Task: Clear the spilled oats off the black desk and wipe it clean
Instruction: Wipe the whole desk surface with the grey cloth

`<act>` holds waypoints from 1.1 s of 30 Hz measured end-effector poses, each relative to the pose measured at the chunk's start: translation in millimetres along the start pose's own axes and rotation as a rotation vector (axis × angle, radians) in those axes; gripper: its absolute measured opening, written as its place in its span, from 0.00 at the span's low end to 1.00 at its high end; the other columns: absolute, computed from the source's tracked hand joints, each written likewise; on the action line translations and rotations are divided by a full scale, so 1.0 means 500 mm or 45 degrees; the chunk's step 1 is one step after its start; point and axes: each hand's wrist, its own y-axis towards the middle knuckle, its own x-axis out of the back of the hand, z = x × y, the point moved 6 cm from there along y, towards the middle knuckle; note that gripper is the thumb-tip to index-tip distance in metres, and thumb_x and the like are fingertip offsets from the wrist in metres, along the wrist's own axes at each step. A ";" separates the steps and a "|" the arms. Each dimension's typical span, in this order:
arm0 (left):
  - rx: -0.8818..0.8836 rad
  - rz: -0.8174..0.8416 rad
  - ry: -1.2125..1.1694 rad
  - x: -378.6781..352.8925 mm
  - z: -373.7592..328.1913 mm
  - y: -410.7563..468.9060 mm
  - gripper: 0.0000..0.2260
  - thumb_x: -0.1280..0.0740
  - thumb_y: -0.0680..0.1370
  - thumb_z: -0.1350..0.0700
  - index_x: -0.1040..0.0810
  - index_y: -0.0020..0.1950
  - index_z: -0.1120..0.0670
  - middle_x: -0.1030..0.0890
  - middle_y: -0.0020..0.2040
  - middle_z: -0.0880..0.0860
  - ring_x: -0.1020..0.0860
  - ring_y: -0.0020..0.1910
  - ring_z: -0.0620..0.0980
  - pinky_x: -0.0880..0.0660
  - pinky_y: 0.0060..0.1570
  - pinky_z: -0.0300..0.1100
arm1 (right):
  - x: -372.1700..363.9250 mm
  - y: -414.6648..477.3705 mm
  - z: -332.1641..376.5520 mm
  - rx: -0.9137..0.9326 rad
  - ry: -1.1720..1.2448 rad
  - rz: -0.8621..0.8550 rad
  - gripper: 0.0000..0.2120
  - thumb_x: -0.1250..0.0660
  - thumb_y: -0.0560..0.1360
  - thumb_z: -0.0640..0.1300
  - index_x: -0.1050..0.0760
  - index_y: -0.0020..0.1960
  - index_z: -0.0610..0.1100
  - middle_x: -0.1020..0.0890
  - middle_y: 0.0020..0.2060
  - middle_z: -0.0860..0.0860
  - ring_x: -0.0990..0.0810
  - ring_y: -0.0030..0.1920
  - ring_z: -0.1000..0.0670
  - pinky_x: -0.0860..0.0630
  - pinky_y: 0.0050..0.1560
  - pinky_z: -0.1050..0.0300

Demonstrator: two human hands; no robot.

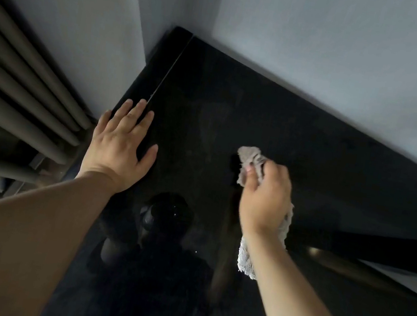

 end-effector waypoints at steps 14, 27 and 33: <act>-0.040 0.004 -0.015 -0.010 -0.011 0.003 0.28 0.44 0.79 0.43 0.41 0.77 0.53 0.45 0.79 0.52 0.49 0.78 0.53 0.50 0.75 0.55 | 0.062 -0.102 0.000 0.027 0.155 -0.048 0.08 0.33 0.76 0.46 0.26 0.41 0.44 0.27 0.40 0.54 0.25 0.40 0.52 0.36 0.34 0.66; 0.035 0.042 -0.390 0.033 0.039 -0.133 0.26 0.30 0.76 0.56 0.31 0.72 0.61 0.36 0.74 0.60 0.37 0.73 0.60 0.42 0.72 0.50 | -0.005 -0.341 0.042 0.215 0.341 0.480 0.12 0.33 0.75 0.52 0.27 0.34 0.49 0.24 0.37 0.56 0.24 0.34 0.55 0.28 0.34 0.61; 0.008 0.057 -0.320 0.038 0.069 -0.333 0.31 0.34 0.74 0.49 0.34 0.72 0.64 0.35 0.73 0.62 0.37 0.73 0.61 0.38 0.71 0.56 | 0.099 -0.201 0.012 -0.020 0.319 0.155 0.17 0.32 0.76 0.47 0.36 0.33 0.52 0.28 0.37 0.54 0.30 0.35 0.58 0.38 0.35 0.61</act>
